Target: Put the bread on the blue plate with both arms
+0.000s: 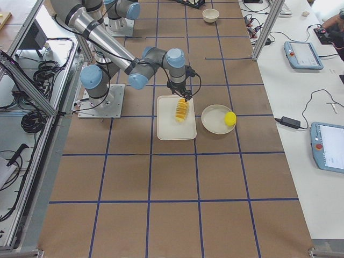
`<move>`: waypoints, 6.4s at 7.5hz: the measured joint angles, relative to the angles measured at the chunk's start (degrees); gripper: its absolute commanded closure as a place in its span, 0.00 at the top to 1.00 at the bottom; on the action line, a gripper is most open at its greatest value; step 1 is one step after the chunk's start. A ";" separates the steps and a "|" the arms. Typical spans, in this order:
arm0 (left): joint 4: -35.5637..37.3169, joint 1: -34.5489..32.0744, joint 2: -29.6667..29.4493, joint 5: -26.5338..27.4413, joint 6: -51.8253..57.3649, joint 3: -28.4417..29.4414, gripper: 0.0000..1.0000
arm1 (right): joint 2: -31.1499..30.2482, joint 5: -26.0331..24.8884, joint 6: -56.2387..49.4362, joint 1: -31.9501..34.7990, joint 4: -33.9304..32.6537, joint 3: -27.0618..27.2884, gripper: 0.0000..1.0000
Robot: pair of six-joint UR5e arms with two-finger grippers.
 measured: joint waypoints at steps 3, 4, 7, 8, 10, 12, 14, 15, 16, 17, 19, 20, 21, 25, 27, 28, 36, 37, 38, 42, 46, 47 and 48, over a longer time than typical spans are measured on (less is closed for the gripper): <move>-1.60 -1.75 -6.95 -1.95 1.00 4.24 1.00 | 9.96 0.57 -1.75 -0.59 -11.36 0.87 0.45; -1.86 -2.30 -8.25 -2.61 0.98 4.59 0.99 | 10.85 0.51 -0.83 -0.60 -11.74 1.04 0.17; -1.64 -2.73 -12.87 -2.47 1.03 7.55 0.59 | 6.27 -0.17 8.38 0.16 -5.24 -0.49 0.10; -1.67 -2.83 -13.44 -2.35 1.04 8.32 0.52 | 3.23 -0.51 13.35 1.71 -1.02 -2.37 0.11; -1.65 -2.92 -13.76 -2.23 1.23 8.81 0.35 | -0.87 -3.18 21.43 7.32 11.03 -11.25 0.31; -1.57 -2.95 -13.95 -2.22 1.37 8.92 0.21 | -0.88 -3.62 24.44 10.11 21.19 -16.45 1.00; -1.91 -2.96 -14.17 -2.08 1.58 9.48 0.13 | 3.43 -4.11 20.70 7.63 9.63 -10.09 1.00; -2.13 -3.01 -14.08 -1.84 1.63 9.77 0.12 | 5.22 -4.05 17.89 5.26 3.91 -7.63 1.00; -2.55 -3.09 -13.73 -1.44 1.66 10.05 0.10 | 6.81 -3.71 15.60 3.40 1.07 -6.59 1.00; -3.10 -3.16 -13.22 -1.17 1.67 10.39 0.09 | 8.21 -3.47 14.33 2.51 -0.32 -6.17 1.00; -4.11 -3.21 -11.60 -0.34 1.66 10.94 0.09 | 9.86 -3.33 13.72 2.06 -1.07 -5.19 1.00; -5.09 -3.20 -10.14 0.52 1.64 10.87 0.09 | 10.08 -3.29 13.74 2.03 -1.14 -3.84 1.00; -6.44 -3.17 -8.02 1.00 1.65 10.46 0.09 | 10.15 -3.20 13.74 2.01 -1.40 -2.55 1.00; -16.15 -5.21 6.06 1.09 -0.73 3.70 0.09 | 10.55 -2.83 14.31 1.93 -2.10 -1.98 0.03; -15.75 -10.44 16.61 0.13 -4.85 -8.03 0.09 | 8.20 -5.01 15.93 2.35 2.41 -5.38 0.04; -12.82 -14.80 21.45 -1.93 -7.63 -14.80 0.09 | 6.94 -5.14 16.94 2.63 7.11 -8.70 0.04; 18.23 -60.86 15.28 -20.03 -60.62 -31.60 0.09 | -7.41 -2.21 48.40 20.93 42.85 -30.87 0.11; 22.20 -63.90 12.55 -20.77 -65.01 -31.27 0.09 | -7.70 -1.68 50.11 23.72 45.41 -33.11 0.11; 24.79 -65.80 10.76 -21.66 -68.32 -31.09 0.09 | -7.23 -1.22 53.43 27.09 46.25 -34.37 0.11; 30.36 -69.27 8.01 -23.11 -74.02 -31.55 1.00 | 2.20 -0.91 66.53 39.21 38.66 -34.82 0.17; 32.01 -68.60 10.98 -22.22 -78.82 -31.39 1.00 | 18.44 -2.35 70.06 43.28 21.23 -35.45 1.00; 29.74 -67.47 13.84 -20.18 -78.11 -31.39 1.00 | 20.15 -4.08 70.16 43.76 18.74 -35.51 1.00; 26.23 -66.04 17.02 -17.00 -75.40 -31.31 1.00 | 20.79 -6.48 70.55 44.68 17.31 -35.54 1.00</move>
